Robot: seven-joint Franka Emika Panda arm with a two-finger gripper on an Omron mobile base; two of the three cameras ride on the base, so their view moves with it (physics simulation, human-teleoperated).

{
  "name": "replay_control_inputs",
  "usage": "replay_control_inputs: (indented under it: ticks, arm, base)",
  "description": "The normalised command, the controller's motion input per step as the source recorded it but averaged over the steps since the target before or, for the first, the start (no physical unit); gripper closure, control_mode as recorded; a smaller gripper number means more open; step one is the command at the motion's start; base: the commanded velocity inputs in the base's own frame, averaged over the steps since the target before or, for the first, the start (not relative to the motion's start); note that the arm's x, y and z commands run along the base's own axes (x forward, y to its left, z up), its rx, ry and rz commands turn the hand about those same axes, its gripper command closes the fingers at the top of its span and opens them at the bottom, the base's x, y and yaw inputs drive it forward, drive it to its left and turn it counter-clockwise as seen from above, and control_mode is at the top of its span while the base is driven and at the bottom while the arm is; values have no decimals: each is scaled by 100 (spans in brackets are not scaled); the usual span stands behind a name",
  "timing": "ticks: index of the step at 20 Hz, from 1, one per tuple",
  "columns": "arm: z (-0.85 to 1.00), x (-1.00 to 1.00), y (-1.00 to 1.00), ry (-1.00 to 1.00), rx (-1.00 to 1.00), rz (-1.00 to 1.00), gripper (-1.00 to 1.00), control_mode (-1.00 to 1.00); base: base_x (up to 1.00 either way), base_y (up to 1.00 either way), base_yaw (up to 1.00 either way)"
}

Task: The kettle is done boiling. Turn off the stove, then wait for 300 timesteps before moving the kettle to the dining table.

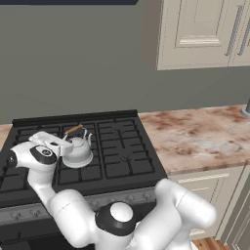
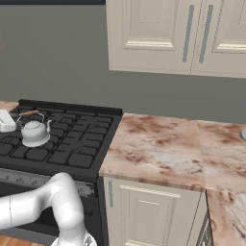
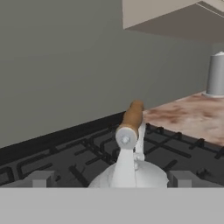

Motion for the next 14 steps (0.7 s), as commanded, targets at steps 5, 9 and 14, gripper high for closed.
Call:
replay_control_inputs:
  ticks: [5,9,14]
  arm:
    - [-6,19,0,1,0,0,-100,-100]
    - [-4,13,0,0,0,0,-100,-100]
    - [-6,8,0,0,0,0,-100,-100]
  base:
    - [0,0,0]
    - [0,0,0]
    - [0,0,0]
